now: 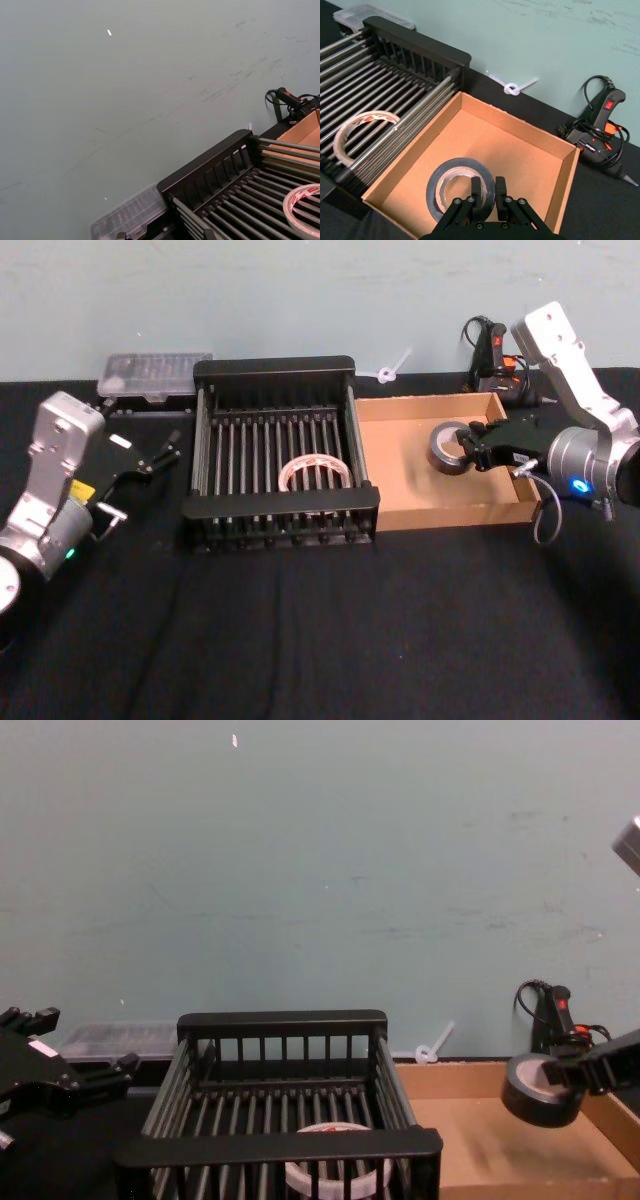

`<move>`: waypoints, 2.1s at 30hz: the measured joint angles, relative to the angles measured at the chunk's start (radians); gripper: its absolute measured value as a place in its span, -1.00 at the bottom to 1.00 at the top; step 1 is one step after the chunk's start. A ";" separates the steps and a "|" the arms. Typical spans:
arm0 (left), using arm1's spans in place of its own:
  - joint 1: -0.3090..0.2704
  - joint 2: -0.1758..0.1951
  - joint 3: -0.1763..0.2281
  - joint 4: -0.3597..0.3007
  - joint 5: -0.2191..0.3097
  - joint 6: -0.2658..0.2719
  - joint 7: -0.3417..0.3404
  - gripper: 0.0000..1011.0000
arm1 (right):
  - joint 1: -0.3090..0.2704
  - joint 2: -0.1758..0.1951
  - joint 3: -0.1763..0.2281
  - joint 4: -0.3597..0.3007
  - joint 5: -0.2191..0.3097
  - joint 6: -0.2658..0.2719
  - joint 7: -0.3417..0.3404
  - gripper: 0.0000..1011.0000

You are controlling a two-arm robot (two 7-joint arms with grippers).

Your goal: Pick up the white tape and place it into the black box , Pick up the silver tape and place it into the brown box.

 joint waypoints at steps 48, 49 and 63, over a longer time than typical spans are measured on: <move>0.000 0.000 0.000 0.000 0.000 0.000 0.000 0.98 | -0.024 -0.012 0.025 -0.027 -0.021 0.000 -0.050 0.98; 0.000 0.000 0.000 0.000 0.000 0.000 0.000 0.98 | -0.034 -0.015 0.035 -0.037 -0.030 -0.014 -0.067 0.98; 0.000 0.000 0.000 0.000 0.000 0.000 0.000 0.98 | -0.179 -0.007 0.097 -0.116 -0.136 -0.301 -0.176 0.98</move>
